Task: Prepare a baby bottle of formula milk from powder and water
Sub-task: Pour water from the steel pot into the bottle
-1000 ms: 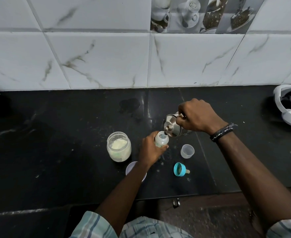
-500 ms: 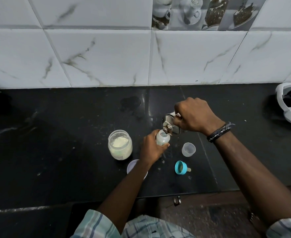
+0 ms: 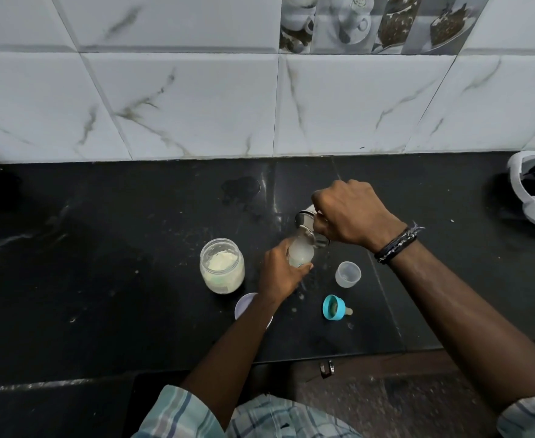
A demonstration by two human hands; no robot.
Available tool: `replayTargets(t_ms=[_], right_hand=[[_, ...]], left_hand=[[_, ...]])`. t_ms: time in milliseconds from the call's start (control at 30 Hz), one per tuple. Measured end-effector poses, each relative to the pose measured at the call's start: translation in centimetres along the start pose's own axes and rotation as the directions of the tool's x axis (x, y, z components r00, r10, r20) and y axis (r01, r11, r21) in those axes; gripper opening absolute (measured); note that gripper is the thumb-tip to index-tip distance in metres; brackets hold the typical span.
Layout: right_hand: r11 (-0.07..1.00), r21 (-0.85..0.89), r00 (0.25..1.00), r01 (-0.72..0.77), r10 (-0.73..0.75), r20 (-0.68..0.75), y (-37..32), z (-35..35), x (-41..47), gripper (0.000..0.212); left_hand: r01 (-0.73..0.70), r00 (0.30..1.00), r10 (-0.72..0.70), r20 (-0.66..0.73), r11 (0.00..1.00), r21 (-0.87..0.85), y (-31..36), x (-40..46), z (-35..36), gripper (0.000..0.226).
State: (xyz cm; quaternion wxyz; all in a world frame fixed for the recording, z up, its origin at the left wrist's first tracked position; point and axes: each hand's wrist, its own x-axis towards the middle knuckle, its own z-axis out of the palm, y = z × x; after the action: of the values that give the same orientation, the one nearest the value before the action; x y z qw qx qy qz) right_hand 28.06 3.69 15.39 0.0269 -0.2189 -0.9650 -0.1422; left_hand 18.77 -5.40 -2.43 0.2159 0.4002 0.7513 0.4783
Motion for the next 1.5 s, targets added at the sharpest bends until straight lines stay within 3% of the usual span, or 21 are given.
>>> replayTargets(t_ms=[867,1500], right_hand=[[0.995,-0.059,0.996,0.079,-0.081,-0.042,-1.0,-0.4,0.1,0.030],[0.990,-0.060,0.990,0.130,-0.132,-0.041,-1.5,-0.3,0.0,0.020]], left_hand=[[0.015,1.000,-0.015,0.003,1.000,0.007,-0.1,0.1,0.1,0.057],[0.014,1.000,-0.014,0.010,1.000,-0.006,-0.4,0.2,0.3,0.059]])
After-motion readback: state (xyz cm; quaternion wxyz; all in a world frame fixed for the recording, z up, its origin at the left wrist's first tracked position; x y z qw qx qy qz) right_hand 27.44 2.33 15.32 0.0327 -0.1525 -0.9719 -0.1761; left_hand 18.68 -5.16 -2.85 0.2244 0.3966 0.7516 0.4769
